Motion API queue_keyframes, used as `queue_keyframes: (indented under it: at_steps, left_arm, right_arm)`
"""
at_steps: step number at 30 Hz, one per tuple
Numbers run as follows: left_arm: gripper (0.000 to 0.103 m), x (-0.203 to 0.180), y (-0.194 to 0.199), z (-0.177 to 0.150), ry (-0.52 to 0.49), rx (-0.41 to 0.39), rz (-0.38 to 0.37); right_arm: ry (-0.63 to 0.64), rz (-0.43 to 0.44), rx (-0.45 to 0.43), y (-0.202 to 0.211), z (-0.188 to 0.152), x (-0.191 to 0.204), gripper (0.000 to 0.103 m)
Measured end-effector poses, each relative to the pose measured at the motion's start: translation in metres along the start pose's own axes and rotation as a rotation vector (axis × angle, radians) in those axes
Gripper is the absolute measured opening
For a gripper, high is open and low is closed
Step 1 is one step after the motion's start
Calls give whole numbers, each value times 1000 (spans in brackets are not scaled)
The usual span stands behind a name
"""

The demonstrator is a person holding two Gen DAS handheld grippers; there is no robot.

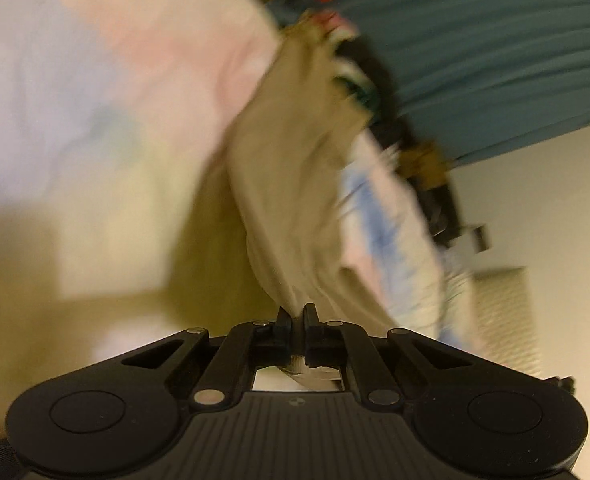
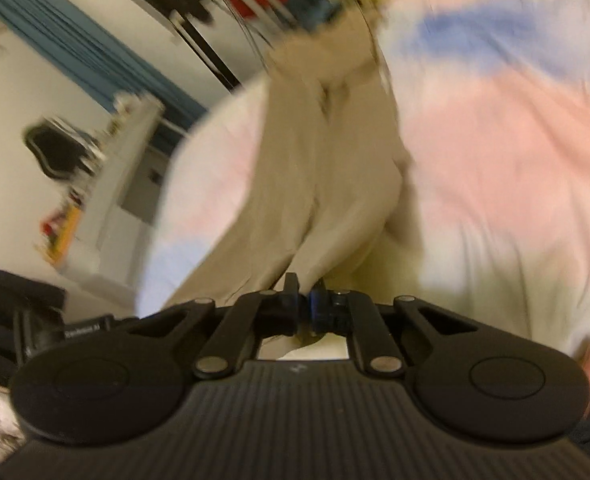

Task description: Fold clothes

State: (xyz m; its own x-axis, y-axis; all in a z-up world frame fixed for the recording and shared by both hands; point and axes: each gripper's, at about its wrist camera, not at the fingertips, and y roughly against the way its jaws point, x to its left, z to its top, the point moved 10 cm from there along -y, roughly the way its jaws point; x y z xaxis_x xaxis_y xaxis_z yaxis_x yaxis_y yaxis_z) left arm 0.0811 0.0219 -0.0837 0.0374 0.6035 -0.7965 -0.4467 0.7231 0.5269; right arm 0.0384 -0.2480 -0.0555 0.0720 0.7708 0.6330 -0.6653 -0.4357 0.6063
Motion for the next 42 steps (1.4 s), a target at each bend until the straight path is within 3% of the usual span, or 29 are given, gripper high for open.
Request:
queue_keyframes:
  at_steps: [4,8,11,17,21,24,29,36,42]
  left_arm:
    - [5,-47,26,14,-38,-80,-69]
    - [5,-61,52,-6,-58,-100,-90]
    - [5,-63,66,-29,-69,-100,-84]
    - [5,-18,94,-101,-68,-62,16]
    - [5,-5,87,-110,-50,-42,14]
    - [5,-5,70,-88,-51,-44,23]
    - [5,-12,16,-13,-54,-71,62]
    - [5,-15,-80,87,-120,-111,192]
    - [5,-3,-152,137,-179,-110,290]
  right_arm:
    - [32,60,-87,42,26,23,8]
    - [42,110,-136,70,28,31,8]
    - [50,119,-134,71,6,30,8]
    - [-39,137,-47,80,-81,0,8]
    - [-83,134,-26,71,-90,-13,8]
    - [-90,116,-52,61,-67,-18,8]
    - [-96,81,-94,12,-6,-23,8]
    - [-177,16,-119,-84,86,-52,8]
    - [-169,-41,-110,-155,130,-85,8]
